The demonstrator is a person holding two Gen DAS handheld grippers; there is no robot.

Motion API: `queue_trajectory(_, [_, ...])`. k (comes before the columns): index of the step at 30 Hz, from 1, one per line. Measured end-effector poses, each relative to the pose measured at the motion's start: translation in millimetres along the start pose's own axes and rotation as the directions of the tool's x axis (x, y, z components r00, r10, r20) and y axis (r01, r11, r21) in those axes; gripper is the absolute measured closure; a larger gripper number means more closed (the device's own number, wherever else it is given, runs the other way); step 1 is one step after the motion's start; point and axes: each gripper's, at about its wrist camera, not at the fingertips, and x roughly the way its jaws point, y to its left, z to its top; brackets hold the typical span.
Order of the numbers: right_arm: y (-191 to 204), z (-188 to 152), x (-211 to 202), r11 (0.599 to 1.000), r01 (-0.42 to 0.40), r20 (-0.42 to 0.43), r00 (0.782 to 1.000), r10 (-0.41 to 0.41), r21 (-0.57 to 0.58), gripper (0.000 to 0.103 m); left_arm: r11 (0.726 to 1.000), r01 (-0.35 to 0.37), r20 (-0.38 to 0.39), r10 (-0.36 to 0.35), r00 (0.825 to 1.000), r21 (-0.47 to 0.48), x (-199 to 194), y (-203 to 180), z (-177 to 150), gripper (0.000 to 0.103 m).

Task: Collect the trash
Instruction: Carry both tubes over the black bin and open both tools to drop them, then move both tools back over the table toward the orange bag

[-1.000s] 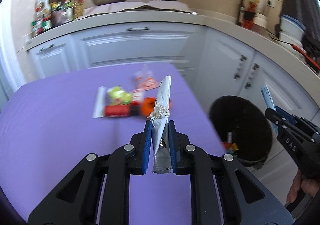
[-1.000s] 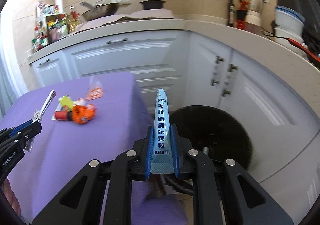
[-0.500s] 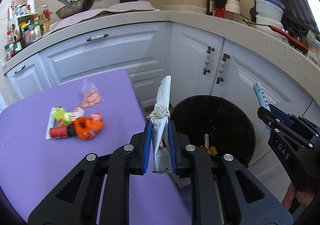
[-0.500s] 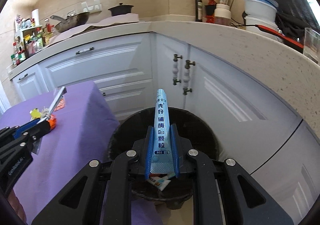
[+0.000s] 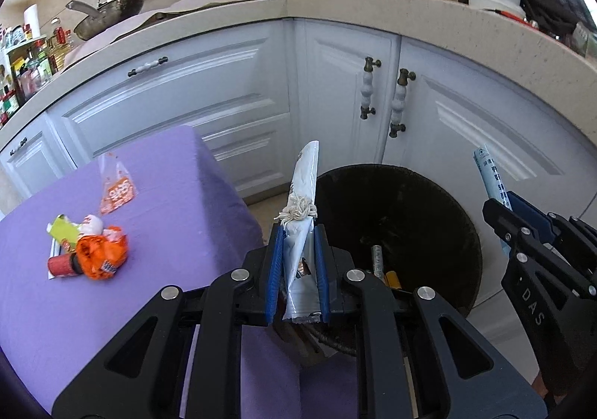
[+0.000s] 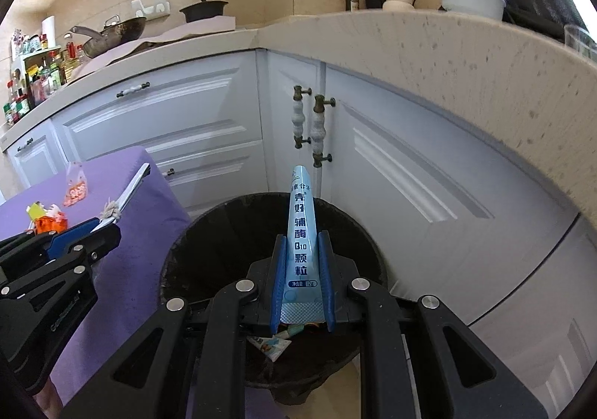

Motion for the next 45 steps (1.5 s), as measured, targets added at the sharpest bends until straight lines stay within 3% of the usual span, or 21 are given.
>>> queue_trajectory(9, [-9.8,-0.5,21.8,1.000,0.015,-0.023,1.000,-0.014,0.015,0.085,1.000,0.002,-0.039,-0.002,0.999,0.015,26.6,-13.5,8.1,0.086])
queue_trajectory(12, [-13.0,-1.0,26.9,0.999,0.015,-0.028,1.000,-0.014,0.029,0.081,1.000,0.004,-0.056,-0.003,0.998,0.009,34.5,-16.0,9.0,0.084])
queue_trajectory(15, [-15.7,-2.2,29.4,0.999,0.022,-0.034,0.999,-0.020,0.039,0.071,1.000,0.001,-0.065,-0.001,0.998,0.006,38.2,-16.8,8.3,0.067])
queue_trajectory(26, [-12.6,-2.8,19.4,0.999,0.026,-0.026,0.999,-0.025,0.041,0.063,0.999,-0.015,-0.027,0.014,1.000,-0.032,16.7,3.0,6.2,0.049])
queue_trajectory(35, [22.6,2.0,6.1,0.999,-0.044,-0.011,0.999,0.044,0.009,0.058,0.991,-0.091,-0.027,0.089,0.996,-0.093,-13.7,57.1,-11.1,0.049])
queue_trajectory(45, [93.9,6.6,3.8,0.984,-0.164,-0.022,0.987,0.162,-0.076,0.056,0.947,-0.233,-0.045,0.228,0.972,-0.222,-52.3,148.7,-41.5,0.048])
